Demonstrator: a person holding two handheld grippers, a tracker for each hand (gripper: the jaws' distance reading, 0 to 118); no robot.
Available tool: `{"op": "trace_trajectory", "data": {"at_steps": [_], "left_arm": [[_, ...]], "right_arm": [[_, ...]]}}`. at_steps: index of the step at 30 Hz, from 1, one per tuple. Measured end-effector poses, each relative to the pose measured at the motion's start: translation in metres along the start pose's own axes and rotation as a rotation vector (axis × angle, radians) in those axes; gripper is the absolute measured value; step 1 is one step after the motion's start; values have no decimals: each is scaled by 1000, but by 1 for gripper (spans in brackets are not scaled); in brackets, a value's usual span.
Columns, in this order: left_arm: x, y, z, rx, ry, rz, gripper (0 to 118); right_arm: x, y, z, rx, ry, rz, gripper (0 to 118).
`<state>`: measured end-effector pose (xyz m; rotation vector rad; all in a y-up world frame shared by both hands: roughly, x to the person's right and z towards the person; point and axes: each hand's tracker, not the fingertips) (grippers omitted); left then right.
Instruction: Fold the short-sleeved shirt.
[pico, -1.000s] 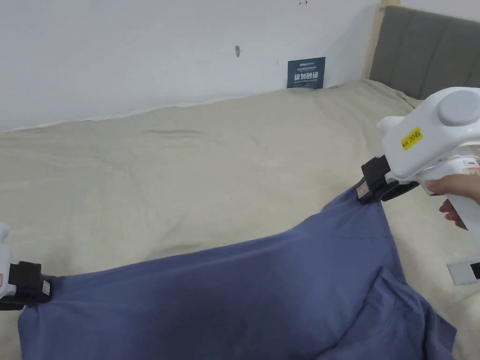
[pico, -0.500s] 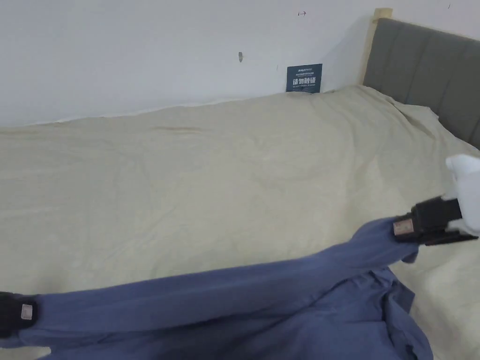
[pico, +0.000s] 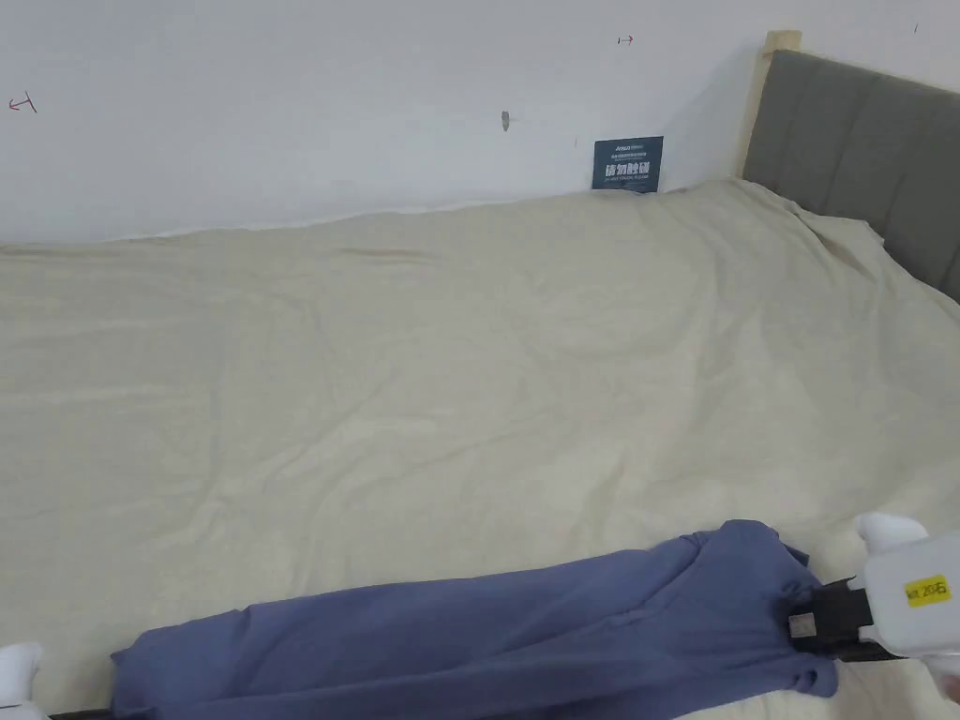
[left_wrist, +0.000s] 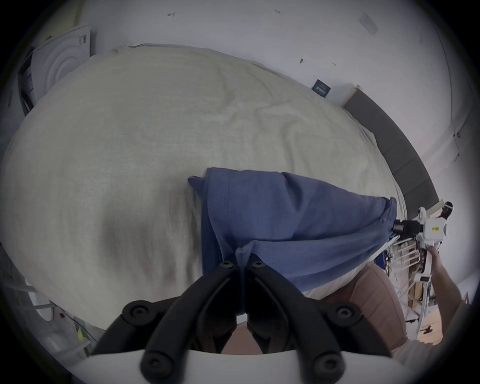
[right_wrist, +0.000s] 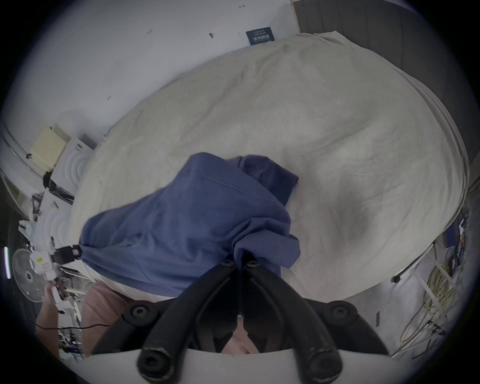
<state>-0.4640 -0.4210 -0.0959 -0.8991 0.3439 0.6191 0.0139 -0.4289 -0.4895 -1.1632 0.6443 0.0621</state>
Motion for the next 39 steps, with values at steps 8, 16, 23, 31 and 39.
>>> {"op": "trace_trajectory", "data": {"at_steps": [8,16,23,31,39], "left_arm": [[4,-5,2,8,36,-6,118],[31,9,56,151,11,14,118],[98,12,108,336,68,-103,112],[122,-14,110,485,73,-175,0],[76,10,113,410,122,-110,0]], "right_arm": [[-5,0,8,43,-145,45,93],[-35,2,79,217,14,36,93],[-116,-13,131,407,184,90,91],[-149,-32,110,551,215,76,0],[-141,-34,105,434,218,46,0]]}}
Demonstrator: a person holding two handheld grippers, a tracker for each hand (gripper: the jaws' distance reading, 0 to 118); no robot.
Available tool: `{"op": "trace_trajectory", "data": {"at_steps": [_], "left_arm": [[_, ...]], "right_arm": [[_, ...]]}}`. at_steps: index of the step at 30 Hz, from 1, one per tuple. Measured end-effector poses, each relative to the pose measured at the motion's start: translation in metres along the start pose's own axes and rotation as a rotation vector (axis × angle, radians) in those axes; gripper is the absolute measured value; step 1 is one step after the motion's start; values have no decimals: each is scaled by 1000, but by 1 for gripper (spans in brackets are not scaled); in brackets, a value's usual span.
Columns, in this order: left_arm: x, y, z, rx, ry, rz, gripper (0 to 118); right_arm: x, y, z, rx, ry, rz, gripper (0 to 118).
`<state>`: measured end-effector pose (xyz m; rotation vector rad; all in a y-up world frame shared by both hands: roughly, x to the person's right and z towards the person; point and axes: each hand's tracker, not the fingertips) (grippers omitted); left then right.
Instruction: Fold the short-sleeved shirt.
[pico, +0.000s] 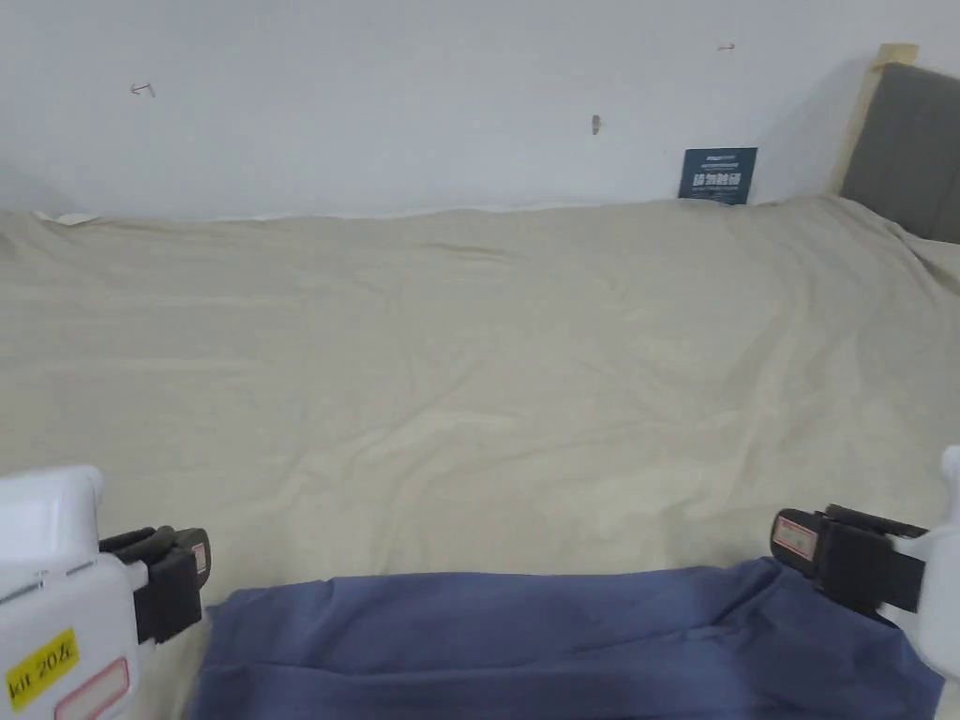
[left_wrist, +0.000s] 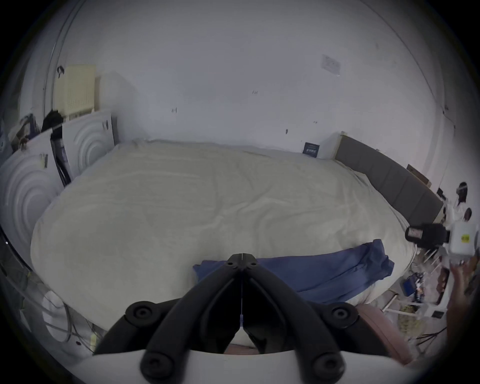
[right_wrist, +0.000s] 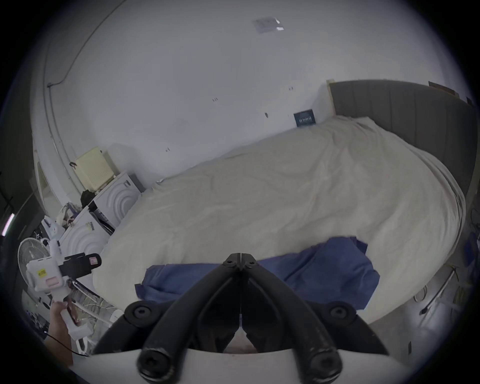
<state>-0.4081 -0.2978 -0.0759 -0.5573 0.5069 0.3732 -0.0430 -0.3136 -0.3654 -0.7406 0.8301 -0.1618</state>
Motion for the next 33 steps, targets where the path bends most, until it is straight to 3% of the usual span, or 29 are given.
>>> {"op": "trace_trajectory", "data": {"at_steps": [3,5,7,8,9,10,11,12,17,22,27,29,31,32,33], "left_arm": [[-49,13,-33,-163,-150,103,0],[-87,8,-64,-287,-217,245,0],[-126,-4,-99,-371,-318,422,0],[-140,-12,-112,-402,-385,506,14],[-150,-19,-125,-430,-428,539,48],[-153,-23,-134,-451,-442,543,104],[-156,-30,-145,-496,-445,535,118],[-166,-31,-142,-435,-444,567,115],[-174,-45,-177,-537,-566,636,118],[-147,-64,-195,-612,-852,764,118],[-122,-49,-208,-618,-786,528,118],[-129,-47,-205,-547,-759,624,103],[-115,-48,-185,-537,-640,621,86],[-114,-45,-180,-512,-521,563,37],[-114,-42,-178,-532,-403,498,9]], "right_arm": [[-16,0,3,-39,55,88,0],[-29,0,0,-53,50,152,0],[-38,-1,-4,-67,72,154,0],[-40,-2,-8,-82,85,144,0],[-42,-3,-12,-101,98,127,0],[-45,-1,-14,-119,112,108,0],[-45,-3,-17,-136,125,90,0],[-46,-4,-20,-149,127,83,0],[-41,-3,-32,-191,85,106,0],[-34,1,-41,-203,67,89,0],[-28,5,-47,-193,56,63,0],[-24,8,-46,-184,55,52,0],[-20,9,-44,-181,51,41,0],[-17,9,-43,-184,47,34,0],[-15,9,-43,-190,45,28,0]]}}
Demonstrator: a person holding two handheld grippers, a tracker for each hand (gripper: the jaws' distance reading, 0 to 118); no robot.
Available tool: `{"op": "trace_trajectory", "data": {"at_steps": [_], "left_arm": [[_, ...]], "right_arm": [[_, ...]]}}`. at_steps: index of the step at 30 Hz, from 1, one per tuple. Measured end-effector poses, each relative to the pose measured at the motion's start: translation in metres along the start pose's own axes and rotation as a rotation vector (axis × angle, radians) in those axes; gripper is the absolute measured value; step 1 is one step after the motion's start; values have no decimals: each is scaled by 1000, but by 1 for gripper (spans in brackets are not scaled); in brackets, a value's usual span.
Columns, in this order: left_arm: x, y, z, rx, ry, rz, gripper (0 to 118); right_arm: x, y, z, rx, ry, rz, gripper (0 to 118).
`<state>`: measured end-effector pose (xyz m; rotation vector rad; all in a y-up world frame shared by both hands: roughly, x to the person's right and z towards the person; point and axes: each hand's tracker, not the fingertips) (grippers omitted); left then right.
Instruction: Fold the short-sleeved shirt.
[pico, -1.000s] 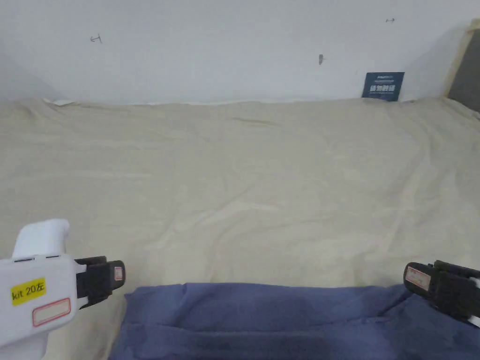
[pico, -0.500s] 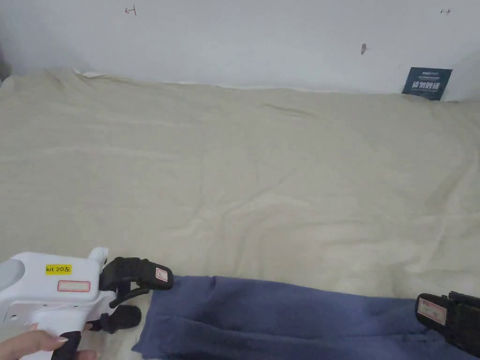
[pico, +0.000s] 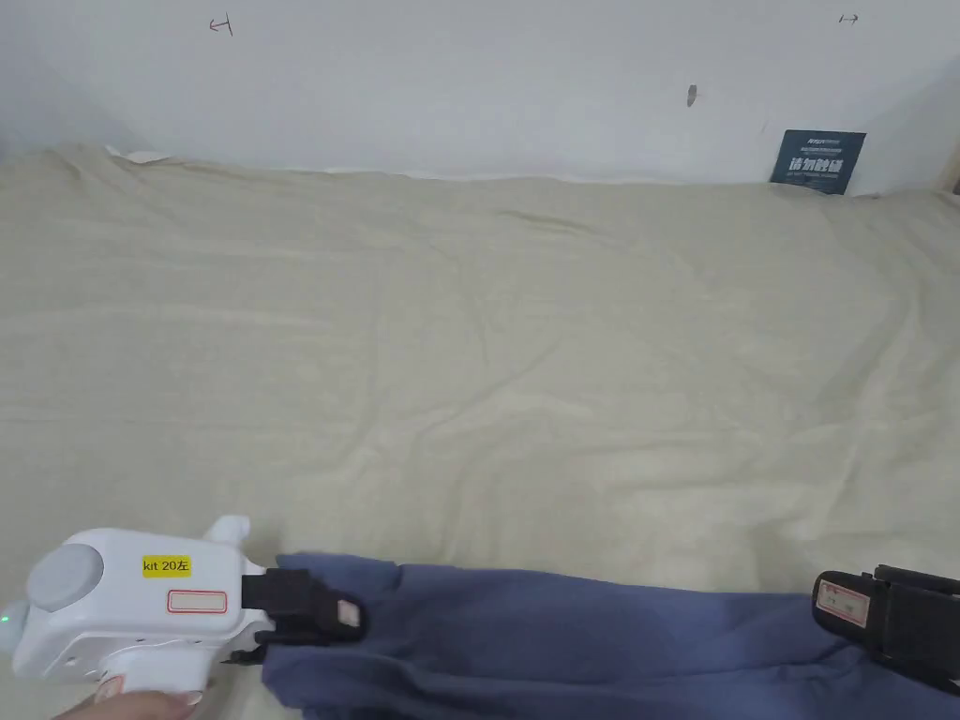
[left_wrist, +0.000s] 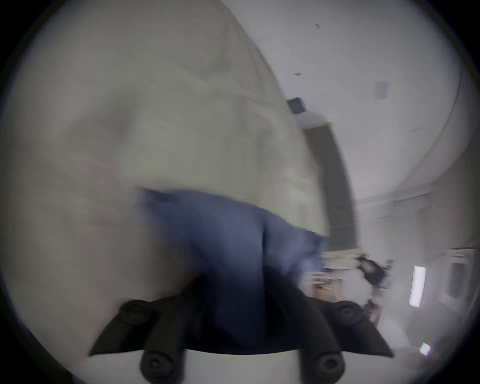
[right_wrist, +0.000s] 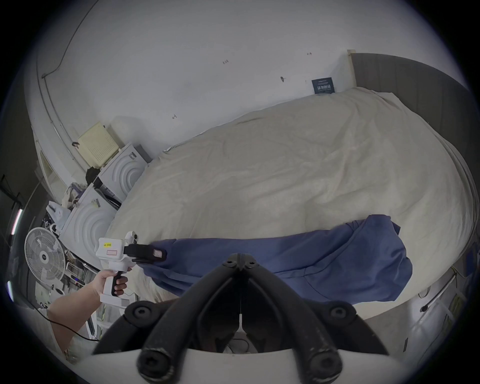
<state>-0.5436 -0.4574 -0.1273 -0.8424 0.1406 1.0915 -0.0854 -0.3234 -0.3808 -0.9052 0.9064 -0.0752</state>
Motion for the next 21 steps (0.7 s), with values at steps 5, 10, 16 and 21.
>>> {"op": "trace_trajectory", "data": {"at_steps": [5,10,16,21], "left_arm": [[54,-18,26,-5,299,-310,9],[73,-29,39,215,966,-638,9],[109,-24,9,122,666,-469,9],[154,-35,-66,-116,159,-266,43]], "right_arm": [[7,-3,10,-1,-6,-1,0],[19,-6,16,20,-1,-14,0],[24,-14,17,40,54,-53,0],[23,-24,20,42,81,-60,0]]}}
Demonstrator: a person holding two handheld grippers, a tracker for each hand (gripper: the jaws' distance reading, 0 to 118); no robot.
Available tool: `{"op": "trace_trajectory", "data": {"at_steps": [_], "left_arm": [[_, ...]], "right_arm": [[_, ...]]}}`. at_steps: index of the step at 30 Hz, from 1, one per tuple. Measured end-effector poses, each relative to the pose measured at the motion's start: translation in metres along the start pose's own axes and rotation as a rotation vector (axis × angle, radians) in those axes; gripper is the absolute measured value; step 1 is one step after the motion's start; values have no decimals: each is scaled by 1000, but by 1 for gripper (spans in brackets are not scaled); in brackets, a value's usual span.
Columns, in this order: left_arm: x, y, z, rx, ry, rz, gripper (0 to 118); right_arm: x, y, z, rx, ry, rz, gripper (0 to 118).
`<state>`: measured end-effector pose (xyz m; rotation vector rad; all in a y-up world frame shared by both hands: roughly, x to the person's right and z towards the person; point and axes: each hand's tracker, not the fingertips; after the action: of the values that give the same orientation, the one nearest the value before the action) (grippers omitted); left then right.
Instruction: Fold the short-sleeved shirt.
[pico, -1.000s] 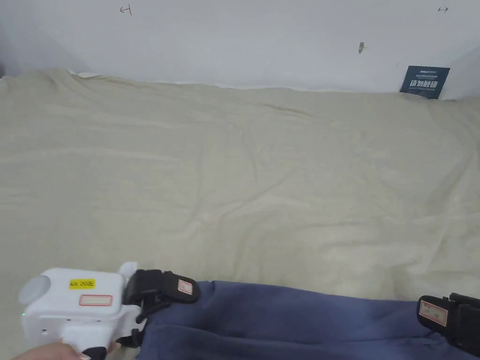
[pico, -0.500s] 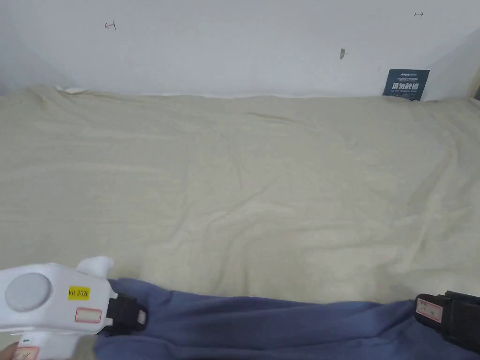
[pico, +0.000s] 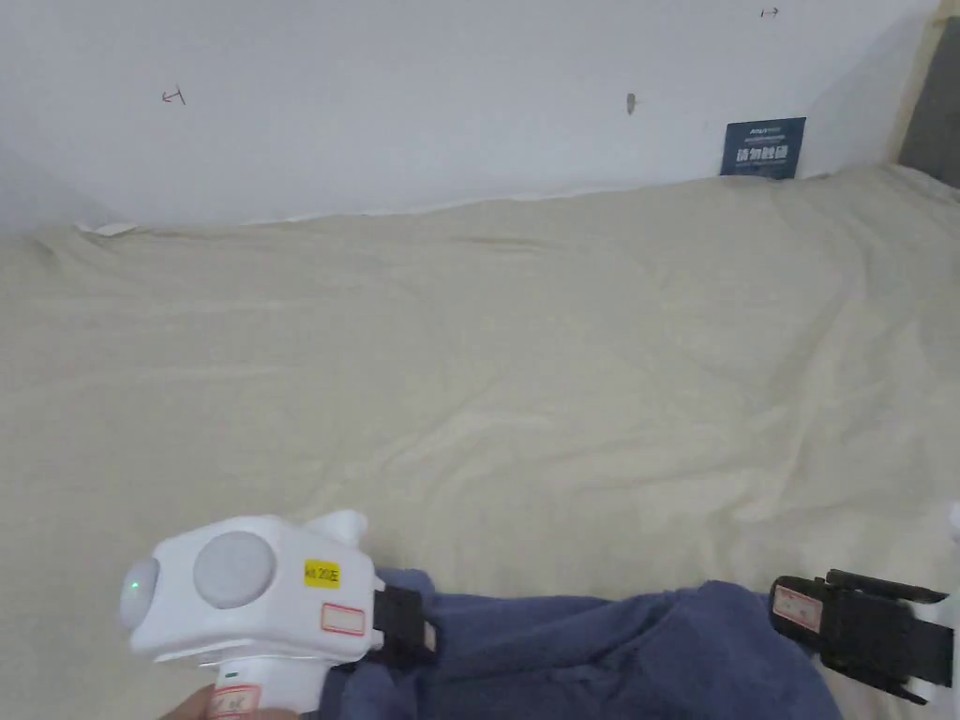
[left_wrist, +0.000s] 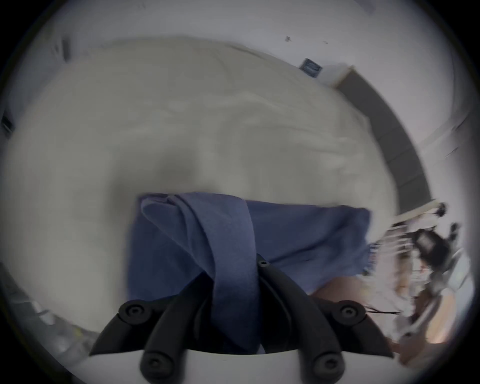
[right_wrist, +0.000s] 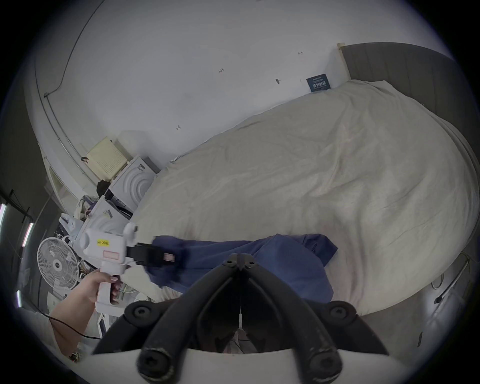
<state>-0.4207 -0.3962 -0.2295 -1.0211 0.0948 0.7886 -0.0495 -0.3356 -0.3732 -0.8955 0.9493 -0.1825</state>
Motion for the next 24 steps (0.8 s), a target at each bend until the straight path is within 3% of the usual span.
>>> {"op": "trace_trajectory", "data": {"at_steps": [1,2,7,12,14,15,16,18,21,24], "left_arm": [[12,0,-9,-6,-39,-16,94],[22,2,-14,4,-45,-48,118],[32,3,11,49,20,-159,113],[-7,-2,60,146,117,-16,114],[-18,-7,65,106,129,18,112],[-22,-9,62,75,122,26,105],[-18,-15,58,77,106,16,75],[-10,-23,41,72,58,19,2],[2,-20,4,12,23,28,0],[32,-21,-38,-34,184,-136,0]], "right_arm": [[1,-1,1,-4,4,3,0],[1,-2,2,-9,3,5,0],[4,-7,8,-22,0,36,0],[11,1,9,4,-1,34,0],[13,4,9,22,6,16,0],[13,6,9,25,8,13,0],[13,7,8,29,7,12,0],[11,7,7,34,8,10,0],[10,6,6,30,15,6,0],[8,1,5,11,20,1,0]]}}
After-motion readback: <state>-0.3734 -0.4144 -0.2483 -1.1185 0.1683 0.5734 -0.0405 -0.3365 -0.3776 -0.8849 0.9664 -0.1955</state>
